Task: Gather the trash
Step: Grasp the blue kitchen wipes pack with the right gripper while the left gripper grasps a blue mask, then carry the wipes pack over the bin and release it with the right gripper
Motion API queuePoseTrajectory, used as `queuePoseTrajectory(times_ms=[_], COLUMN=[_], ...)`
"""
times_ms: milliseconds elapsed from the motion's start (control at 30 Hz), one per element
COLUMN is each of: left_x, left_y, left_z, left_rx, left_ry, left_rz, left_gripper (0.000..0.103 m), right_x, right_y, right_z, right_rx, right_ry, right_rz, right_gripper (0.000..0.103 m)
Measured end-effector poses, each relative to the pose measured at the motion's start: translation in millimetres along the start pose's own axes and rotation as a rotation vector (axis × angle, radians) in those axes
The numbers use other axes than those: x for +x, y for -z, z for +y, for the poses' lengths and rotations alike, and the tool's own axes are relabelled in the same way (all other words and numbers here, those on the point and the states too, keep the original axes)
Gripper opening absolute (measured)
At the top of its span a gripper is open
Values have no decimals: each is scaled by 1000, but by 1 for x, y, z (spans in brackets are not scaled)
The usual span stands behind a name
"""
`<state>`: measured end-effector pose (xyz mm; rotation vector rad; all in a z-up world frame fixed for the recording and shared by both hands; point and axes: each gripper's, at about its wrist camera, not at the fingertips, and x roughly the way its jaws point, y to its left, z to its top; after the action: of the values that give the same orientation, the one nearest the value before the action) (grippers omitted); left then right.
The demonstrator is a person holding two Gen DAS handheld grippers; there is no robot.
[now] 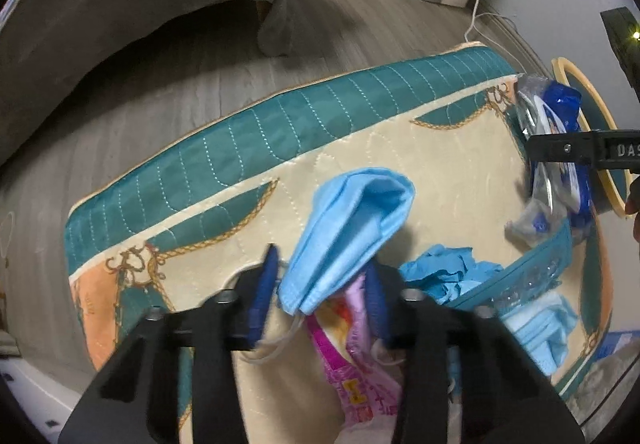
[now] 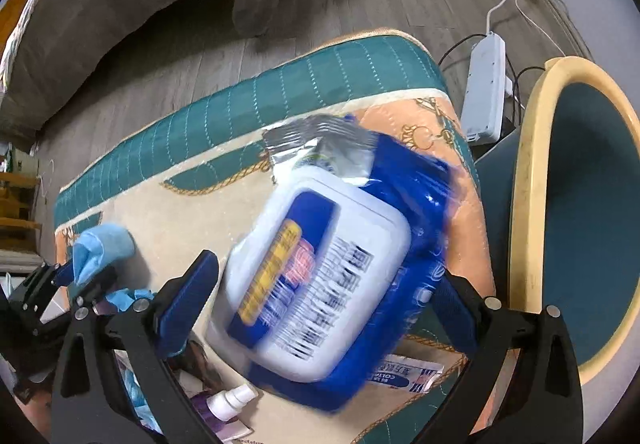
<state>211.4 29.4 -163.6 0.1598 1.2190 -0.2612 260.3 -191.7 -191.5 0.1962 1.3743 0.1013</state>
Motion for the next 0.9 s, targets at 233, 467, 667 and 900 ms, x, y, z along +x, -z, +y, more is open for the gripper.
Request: queuePoseTrajectory(times_ms=[233, 467, 667, 900], left_x=[-18, -41, -76, -105], left_y=[0, -4, -5, 3], left_z=[0, -2, -5, -10], left_rx=[18, 22, -15, -56], left_ry=[-1, -27, -32, 61], left_rz=[-50, -127, -252, -316], left_gripper=[14, 11, 11, 11], right_x=[-18, -40, -69, -100], right_y=[4, 8, 15, 30], right_z=[9, 16, 18, 19], right_rx=[-43, -89, -121, -133], right_ry=[-27, -14, 8, -19], right_rz=[-30, -87, -165, -228], right_gripper=[83, 83, 83, 83])
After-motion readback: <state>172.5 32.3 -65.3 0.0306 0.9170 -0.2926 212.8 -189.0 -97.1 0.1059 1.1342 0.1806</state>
